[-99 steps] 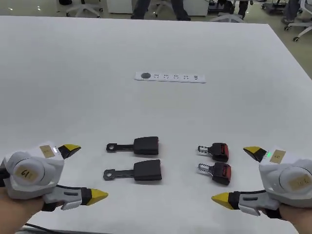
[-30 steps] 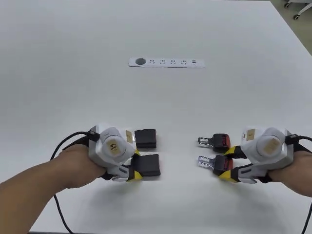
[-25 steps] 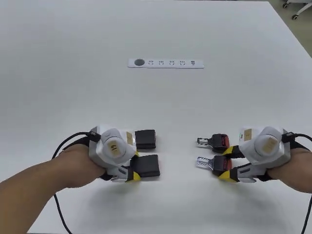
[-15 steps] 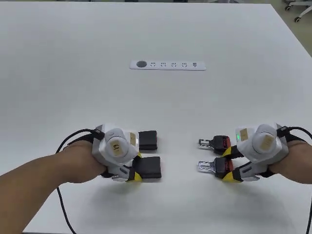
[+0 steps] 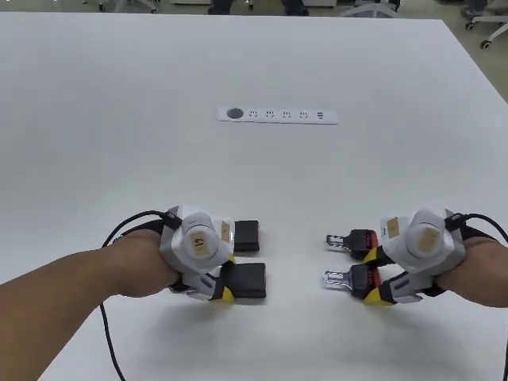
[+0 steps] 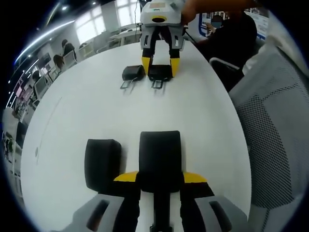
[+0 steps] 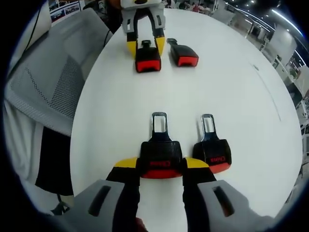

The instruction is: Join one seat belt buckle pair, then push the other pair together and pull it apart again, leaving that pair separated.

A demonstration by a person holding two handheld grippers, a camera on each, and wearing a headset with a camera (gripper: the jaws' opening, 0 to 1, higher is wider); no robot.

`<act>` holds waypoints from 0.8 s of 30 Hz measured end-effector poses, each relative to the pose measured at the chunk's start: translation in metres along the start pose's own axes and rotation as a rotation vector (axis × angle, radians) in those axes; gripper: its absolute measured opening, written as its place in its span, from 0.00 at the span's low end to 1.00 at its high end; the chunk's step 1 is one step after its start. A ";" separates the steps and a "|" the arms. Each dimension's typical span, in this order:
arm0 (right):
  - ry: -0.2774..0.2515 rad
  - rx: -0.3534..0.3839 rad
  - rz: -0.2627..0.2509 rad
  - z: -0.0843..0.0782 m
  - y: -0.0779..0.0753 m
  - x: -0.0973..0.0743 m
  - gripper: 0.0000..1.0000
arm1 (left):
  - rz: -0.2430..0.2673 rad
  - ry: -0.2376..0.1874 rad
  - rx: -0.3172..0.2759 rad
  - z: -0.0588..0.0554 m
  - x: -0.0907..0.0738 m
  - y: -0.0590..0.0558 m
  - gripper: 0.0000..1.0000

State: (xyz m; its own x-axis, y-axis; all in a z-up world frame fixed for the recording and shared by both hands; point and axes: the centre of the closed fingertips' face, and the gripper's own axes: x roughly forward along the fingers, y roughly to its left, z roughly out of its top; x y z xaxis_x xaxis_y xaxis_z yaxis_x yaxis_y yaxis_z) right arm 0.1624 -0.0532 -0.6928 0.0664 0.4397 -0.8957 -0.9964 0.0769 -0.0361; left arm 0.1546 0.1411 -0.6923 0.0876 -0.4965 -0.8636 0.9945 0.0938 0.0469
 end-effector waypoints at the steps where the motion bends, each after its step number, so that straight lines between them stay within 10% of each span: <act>1: 0.003 -0.005 0.000 0.000 -0.001 0.000 0.33 | 0.000 -0.001 -0.001 0.001 0.000 -0.001 0.32; 24: -0.075 -0.008 0.006 0.052 0.010 0.025 0.33 | -0.001 0.009 -0.002 0.004 0.000 -0.003 0.32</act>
State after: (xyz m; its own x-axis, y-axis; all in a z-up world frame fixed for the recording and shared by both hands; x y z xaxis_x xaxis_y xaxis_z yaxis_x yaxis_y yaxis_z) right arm 0.1569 0.0055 -0.6925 0.0639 0.5064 -0.8599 -0.9971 0.0674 -0.0344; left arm 0.1520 0.1374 -0.6902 0.0856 -0.4891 -0.8680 0.9945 0.0950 0.0445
